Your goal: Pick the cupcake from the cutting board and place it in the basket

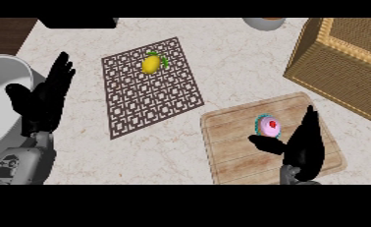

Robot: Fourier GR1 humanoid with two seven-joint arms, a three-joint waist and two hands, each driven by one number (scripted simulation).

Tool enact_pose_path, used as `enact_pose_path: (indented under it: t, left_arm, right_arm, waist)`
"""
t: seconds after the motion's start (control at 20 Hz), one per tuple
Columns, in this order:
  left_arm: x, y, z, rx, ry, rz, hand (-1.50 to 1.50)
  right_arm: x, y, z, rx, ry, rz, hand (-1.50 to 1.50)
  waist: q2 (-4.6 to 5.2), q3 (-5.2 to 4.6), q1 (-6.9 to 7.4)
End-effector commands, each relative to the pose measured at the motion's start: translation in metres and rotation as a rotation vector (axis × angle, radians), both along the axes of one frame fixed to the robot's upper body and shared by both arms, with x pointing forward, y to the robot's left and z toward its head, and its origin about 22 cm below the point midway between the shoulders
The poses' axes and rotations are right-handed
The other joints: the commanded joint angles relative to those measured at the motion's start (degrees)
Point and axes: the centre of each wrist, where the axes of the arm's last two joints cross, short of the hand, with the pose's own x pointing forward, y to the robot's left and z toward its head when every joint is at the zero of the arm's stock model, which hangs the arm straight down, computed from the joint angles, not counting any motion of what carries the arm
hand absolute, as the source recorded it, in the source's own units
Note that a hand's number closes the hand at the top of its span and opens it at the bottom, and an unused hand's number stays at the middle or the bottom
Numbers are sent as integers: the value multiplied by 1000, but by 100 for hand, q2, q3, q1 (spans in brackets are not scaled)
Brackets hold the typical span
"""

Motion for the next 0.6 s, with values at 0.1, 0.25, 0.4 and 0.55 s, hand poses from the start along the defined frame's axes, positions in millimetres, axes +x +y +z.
enact_pose_path:
  t: [0.1, 0.25, 0.4, 0.55]
  left_arm:
    - [15, -8, 1, 6, -11, -6, 0]
    - [2, 4, -12, 1, 1, 12, 0]
    - [9, -7, 2, -2, -13, -1, 0]
    - [-3, 5, -6, 8, -7, 2, 0]
  right_arm:
    - [10, 20, -21, 65, 72, -34, -150]
    - [-9, 9, -16, 99, 100, 48, 150]
    - [13, 4, -32, 70, 165, 157, 150]
    - [17, 2, -27, 116, 90, 126, 150]
  waist:
    - [7, 1, 4]
    - [-3, 0, -15]
    - [8, 2, 12]
    - [1, 1, 12]
